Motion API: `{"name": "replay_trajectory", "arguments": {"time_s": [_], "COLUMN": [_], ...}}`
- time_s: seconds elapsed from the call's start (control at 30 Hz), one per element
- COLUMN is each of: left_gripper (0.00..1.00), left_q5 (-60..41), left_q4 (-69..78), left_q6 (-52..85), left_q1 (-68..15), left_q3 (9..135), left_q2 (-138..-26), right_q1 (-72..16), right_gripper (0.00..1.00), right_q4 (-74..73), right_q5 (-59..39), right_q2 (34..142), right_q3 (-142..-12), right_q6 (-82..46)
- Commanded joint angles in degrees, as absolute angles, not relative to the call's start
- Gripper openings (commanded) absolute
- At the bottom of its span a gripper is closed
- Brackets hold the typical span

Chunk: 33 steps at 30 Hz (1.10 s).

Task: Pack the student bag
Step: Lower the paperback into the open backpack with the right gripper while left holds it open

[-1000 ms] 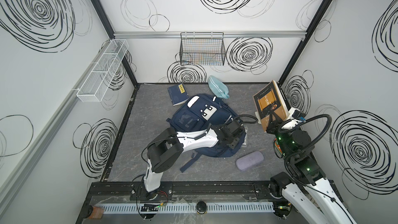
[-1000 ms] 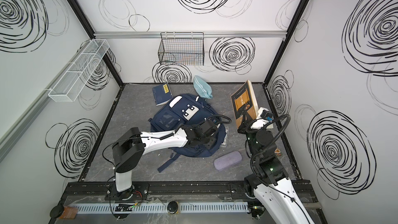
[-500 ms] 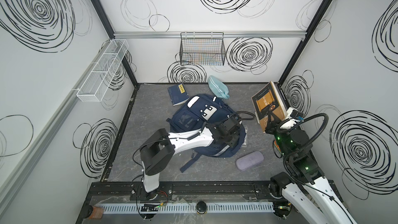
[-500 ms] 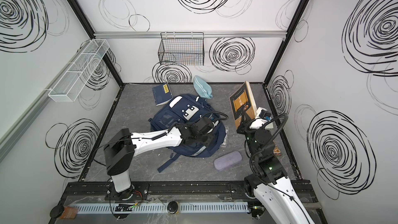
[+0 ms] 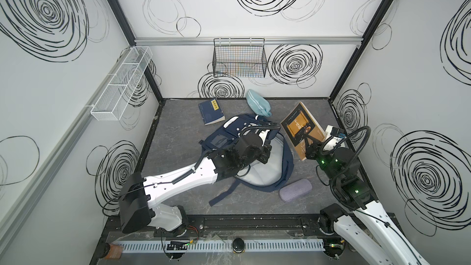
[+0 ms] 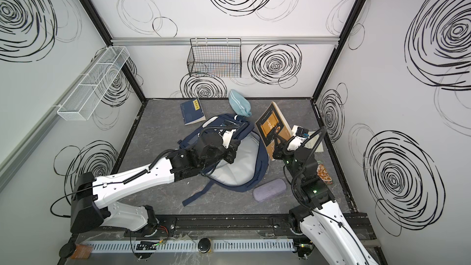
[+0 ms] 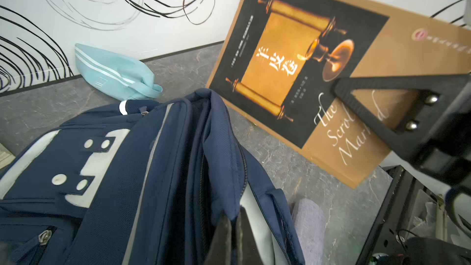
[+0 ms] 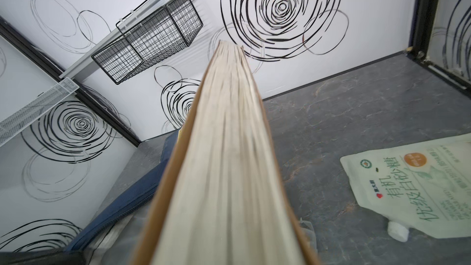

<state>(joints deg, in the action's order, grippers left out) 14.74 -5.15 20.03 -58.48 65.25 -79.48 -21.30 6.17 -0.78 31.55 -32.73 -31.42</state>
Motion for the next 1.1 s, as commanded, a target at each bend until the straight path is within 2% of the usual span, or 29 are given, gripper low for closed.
{"name": "replay_trajectory", "arguments": {"time_s": [0.0, 0.33, 0.43, 0.53, 0.63, 1.07], "left_gripper": [0.0, 0.0, 0.0, 0.0, 0.0, 0.0], "left_q5": [19.99, 23.73, 23.42, 22.88, 21.87, 19.68], "left_q4": [6.06, 11.81, 13.89, 16.72, 17.67, 16.39], "left_q6": [17.23, 17.95, 16.91, 15.85, 15.65, 15.68], "left_q1": [-58.89, -59.32, -60.04, -61.26, -62.43, -64.16], "left_q3": [65.82, 63.73, 63.23, 62.07, 61.61, 62.4], "left_q2": [-76.81, -77.77, -77.87, -77.44, -76.69, -74.91], "right_q1": [-21.1, -21.1, -21.14, -21.49, -22.41, -28.5], "right_gripper": [0.0, 0.0, 0.0, 0.0, 0.0, 0.0], "right_q4": [5.31, 13.15, 6.34, -4.58, -13.21, -33.98], "right_q5": [-6.13, -19.08, -26.94, -30.85, -30.38, -19.14], "right_q2": [30.64, 27.89, 27.84, 28.57, 31.42, 51.99], "right_q3": [-32.26, -28.71, -24.66, -19.07, -16.13, -18.29], "right_q6": [-35.02, -42.86, -48.15, -56.53, -61.04, -67.4]}}
